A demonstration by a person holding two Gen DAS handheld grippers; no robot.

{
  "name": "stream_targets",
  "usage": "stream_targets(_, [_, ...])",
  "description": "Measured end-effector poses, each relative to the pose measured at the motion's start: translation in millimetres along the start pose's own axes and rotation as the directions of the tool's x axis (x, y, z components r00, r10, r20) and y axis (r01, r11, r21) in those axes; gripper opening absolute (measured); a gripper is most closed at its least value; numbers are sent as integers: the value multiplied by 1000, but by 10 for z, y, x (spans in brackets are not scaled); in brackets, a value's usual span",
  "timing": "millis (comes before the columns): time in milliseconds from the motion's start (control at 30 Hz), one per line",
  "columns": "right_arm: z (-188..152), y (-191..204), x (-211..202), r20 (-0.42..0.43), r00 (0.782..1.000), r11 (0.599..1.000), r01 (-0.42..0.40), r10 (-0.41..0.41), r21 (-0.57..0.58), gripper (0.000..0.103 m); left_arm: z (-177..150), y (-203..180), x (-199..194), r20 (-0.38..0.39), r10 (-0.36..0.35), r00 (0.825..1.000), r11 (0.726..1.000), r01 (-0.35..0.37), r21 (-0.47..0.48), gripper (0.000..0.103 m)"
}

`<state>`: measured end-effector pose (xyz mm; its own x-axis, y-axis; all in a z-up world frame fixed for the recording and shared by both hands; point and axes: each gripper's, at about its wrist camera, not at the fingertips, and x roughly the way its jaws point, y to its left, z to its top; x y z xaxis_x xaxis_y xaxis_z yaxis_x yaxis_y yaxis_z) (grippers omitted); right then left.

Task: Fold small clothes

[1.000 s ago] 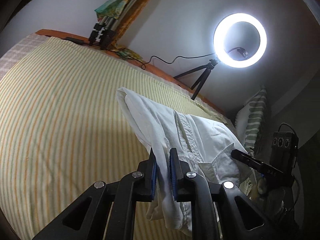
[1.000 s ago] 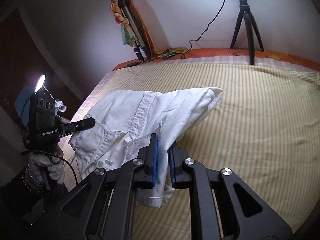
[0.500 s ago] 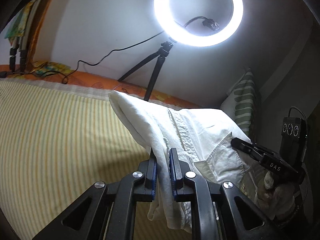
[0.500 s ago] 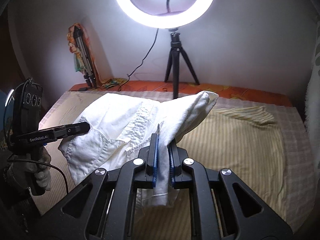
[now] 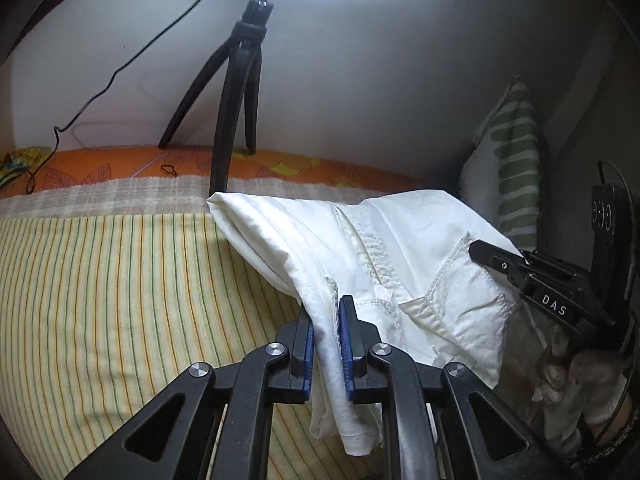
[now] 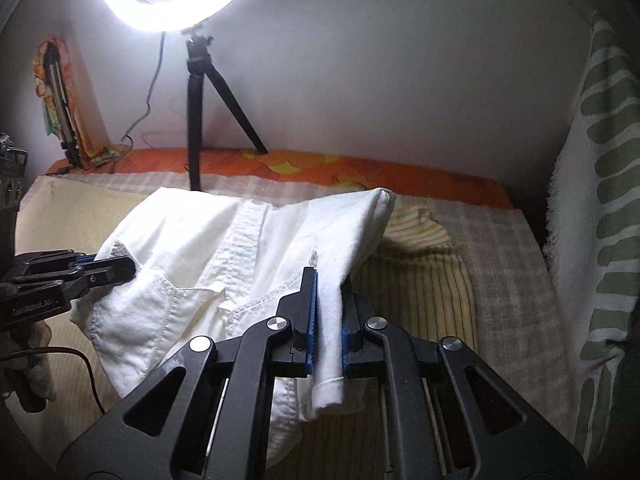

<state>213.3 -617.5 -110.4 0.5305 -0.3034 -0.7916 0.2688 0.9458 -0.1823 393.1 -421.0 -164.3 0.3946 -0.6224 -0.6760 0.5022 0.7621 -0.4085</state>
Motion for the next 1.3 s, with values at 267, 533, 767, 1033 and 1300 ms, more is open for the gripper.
stream_targets(267, [-273, -364, 277, -73, 985, 982, 164, -157, 92, 57, -124, -56, 8, -37, 120, 992, 989, -117, 85, 58])
stream_targets(533, [-169, -363, 36, -5, 994, 983, 113, -113, 146, 74, -152, -41, -274, -10, 140, 990, 987, -139, 82, 84])
stream_targets(767, [-217, -149, -233, 40, 996, 988, 69, -75, 136, 80, -232, -173, -616, 30, 150, 988, 983, -152, 98, 90])
stream_targets(1033, [-339, 142, -764, 124, 992, 989, 1, -20, 147, 92, -356, -345, -1145, 94, 144, 985, 983, -153, 96, 97])
stream_targets(1300, [-521, 435, -1247, 181, 983, 988, -34, 6, 150, 99, -621, -562, -1699, 158, 120, 980, 982, -141, 127, 103])
